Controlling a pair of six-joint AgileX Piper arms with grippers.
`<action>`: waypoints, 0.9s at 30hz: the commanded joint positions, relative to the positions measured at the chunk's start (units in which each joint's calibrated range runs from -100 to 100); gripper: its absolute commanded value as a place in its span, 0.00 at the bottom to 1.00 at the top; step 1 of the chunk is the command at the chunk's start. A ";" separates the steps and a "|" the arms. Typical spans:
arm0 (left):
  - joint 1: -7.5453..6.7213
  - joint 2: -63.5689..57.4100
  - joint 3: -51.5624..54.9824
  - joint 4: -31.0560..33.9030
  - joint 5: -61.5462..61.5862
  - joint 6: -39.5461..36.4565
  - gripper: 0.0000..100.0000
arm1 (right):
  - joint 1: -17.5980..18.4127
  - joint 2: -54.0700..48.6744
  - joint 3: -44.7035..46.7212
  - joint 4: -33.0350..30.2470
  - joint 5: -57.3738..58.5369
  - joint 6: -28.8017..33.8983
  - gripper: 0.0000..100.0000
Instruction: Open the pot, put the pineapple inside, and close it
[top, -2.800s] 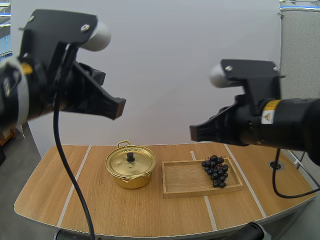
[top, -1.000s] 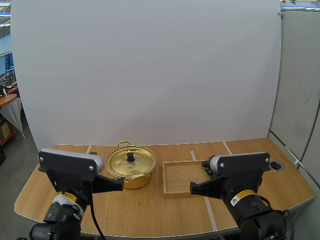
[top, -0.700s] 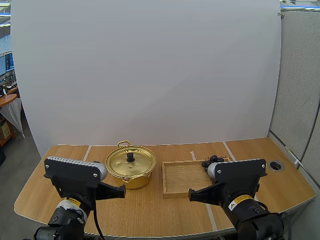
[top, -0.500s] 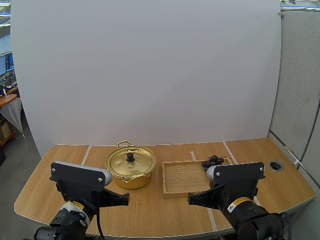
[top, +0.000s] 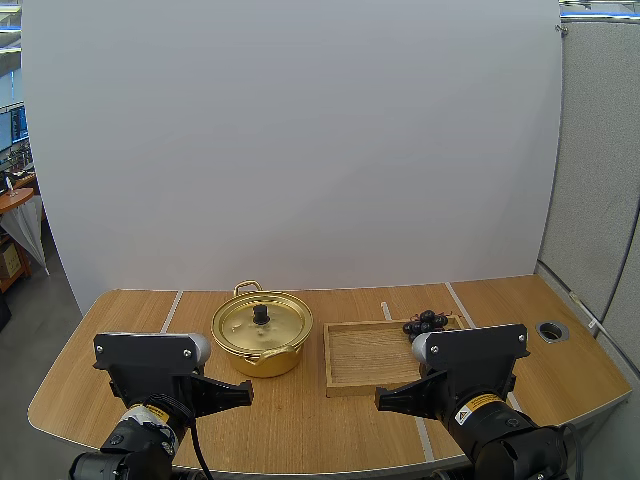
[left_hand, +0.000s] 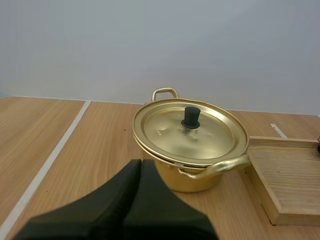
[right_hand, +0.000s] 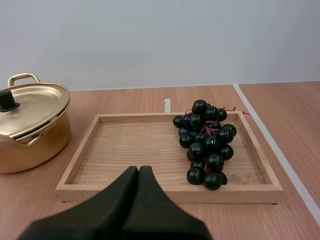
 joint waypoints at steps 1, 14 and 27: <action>0.05 -0.30 0.00 1.51 1.24 -2.21 0.00 | -0.32 -0.32 0.00 -0.09 -0.11 -0.38 0.00; -1.31 -0.30 0.00 2.52 1.85 -3.59 0.00 | -0.32 -0.32 0.00 -0.09 -0.11 -0.38 0.00; -0.95 -0.30 0.00 2.96 2.91 -5.22 0.00 | -0.28 -0.32 0.00 -0.09 -0.46 -0.38 0.00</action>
